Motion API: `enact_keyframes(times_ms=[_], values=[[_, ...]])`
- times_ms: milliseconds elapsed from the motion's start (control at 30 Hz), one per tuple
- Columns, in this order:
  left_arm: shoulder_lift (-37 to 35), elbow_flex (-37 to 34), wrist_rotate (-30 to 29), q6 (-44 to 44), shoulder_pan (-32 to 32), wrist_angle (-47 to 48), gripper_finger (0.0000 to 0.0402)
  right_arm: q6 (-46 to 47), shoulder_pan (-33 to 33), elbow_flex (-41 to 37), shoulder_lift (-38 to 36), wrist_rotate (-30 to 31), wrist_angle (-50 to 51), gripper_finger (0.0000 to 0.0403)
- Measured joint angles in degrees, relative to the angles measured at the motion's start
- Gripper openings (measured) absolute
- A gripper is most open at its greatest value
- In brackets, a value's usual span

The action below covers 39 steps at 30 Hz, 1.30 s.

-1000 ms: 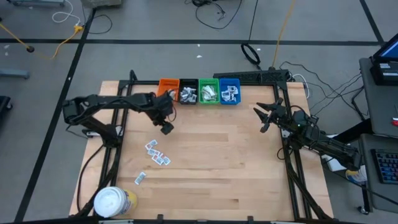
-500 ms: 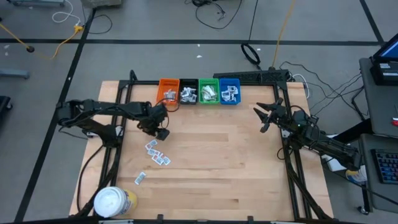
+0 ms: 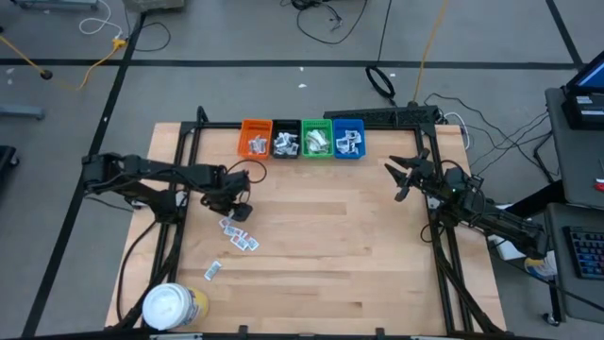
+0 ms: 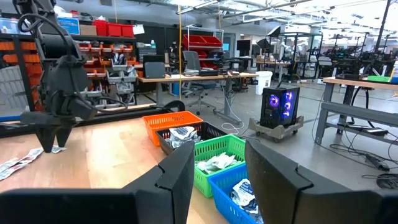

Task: Pick & Place First Aid Supplies
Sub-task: Put the red packet into the orange bin

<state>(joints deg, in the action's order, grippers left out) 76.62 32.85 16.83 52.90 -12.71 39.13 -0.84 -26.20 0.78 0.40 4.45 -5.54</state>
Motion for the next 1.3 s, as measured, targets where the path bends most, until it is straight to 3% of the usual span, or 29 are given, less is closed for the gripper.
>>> enact_keyframes(times_ms=[200,500,700,1100,1300], values=[[-0.1,-1.4,-1.6,0.1,1.4,-0.6,0.0246,0.0,0.0,0.0,0.0,0.0,0.0,0.0139],[-0.2,-3.1,-6.1,0.3,3.0,-1.4,0.0092,0.0,0.0,0.0,0.0,0.0,0.0,0.0139],[-0.1,-3.3,-7.7,-0.1,3.1,-0.9,0.0009,0.0,0.0,0.0,0.0,0.0,0.0,0.0139],[-0.2,-3.2,-7.6,-0.6,2.6,-1.0,0.0002,0.0,0.0,0.0,0.0,0.0,0.0,0.0139],[-4.2,-1.7,-9.4,-0.8,-0.3,1.0,0.0001,0.0,0.0,0.0,0.0,0.0,0.0,0.0139]])
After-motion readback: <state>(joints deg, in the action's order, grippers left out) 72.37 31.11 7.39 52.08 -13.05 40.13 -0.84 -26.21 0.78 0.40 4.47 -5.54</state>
